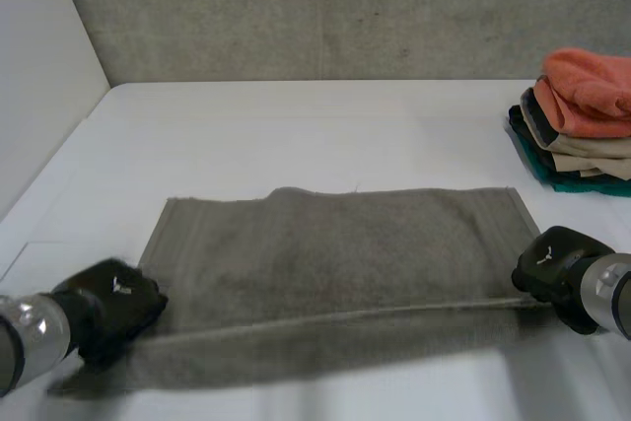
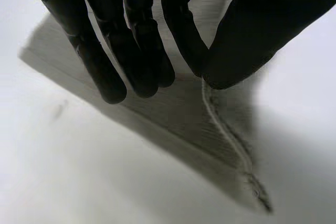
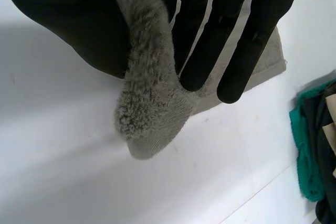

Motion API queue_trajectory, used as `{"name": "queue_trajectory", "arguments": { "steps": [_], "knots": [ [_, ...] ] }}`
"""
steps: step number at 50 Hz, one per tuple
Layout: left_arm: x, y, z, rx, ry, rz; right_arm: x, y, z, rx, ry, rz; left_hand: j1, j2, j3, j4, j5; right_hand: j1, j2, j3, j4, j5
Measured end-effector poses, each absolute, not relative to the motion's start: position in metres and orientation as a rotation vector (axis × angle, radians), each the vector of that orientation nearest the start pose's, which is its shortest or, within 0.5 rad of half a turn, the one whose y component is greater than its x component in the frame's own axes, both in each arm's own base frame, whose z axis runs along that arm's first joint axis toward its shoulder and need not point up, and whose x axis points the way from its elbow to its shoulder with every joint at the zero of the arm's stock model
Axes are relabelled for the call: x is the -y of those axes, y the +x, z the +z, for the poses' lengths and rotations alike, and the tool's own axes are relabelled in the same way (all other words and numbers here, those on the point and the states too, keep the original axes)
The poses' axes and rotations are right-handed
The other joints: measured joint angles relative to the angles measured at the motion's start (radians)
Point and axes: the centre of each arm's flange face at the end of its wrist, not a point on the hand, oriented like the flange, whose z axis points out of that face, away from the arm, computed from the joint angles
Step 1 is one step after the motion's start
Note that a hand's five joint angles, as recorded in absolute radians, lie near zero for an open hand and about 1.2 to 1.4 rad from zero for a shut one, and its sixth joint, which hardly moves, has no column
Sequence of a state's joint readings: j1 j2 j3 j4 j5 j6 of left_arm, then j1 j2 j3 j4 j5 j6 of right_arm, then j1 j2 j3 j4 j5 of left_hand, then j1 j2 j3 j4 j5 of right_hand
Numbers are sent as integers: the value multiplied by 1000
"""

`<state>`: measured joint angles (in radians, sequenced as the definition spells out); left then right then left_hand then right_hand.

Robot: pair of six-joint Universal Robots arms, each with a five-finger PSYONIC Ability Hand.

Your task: Fold the laundry.

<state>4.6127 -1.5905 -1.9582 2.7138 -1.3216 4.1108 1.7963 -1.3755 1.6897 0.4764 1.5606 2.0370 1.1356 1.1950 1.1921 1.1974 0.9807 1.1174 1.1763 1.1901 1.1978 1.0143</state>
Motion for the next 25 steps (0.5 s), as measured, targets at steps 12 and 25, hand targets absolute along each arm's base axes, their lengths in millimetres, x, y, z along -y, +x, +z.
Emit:
{"name": "queue_trajectory", "arguments": {
  "steps": [12, 25],
  "knots": [
    [279, -223, 171, -2182, 1423, -1590, 285, 199, 170, -2566, -1767, -1643, 0, 0, 0, 0, 0, 0, 0, 0, 0, 0],
    [354, -255, 147, -2002, 1217, -1757, 363, 221, 152, -2407, -1628, -2126, 0, 0, 0, 0, 0, 0, -5, -6, -4, -4]
  ]
}}
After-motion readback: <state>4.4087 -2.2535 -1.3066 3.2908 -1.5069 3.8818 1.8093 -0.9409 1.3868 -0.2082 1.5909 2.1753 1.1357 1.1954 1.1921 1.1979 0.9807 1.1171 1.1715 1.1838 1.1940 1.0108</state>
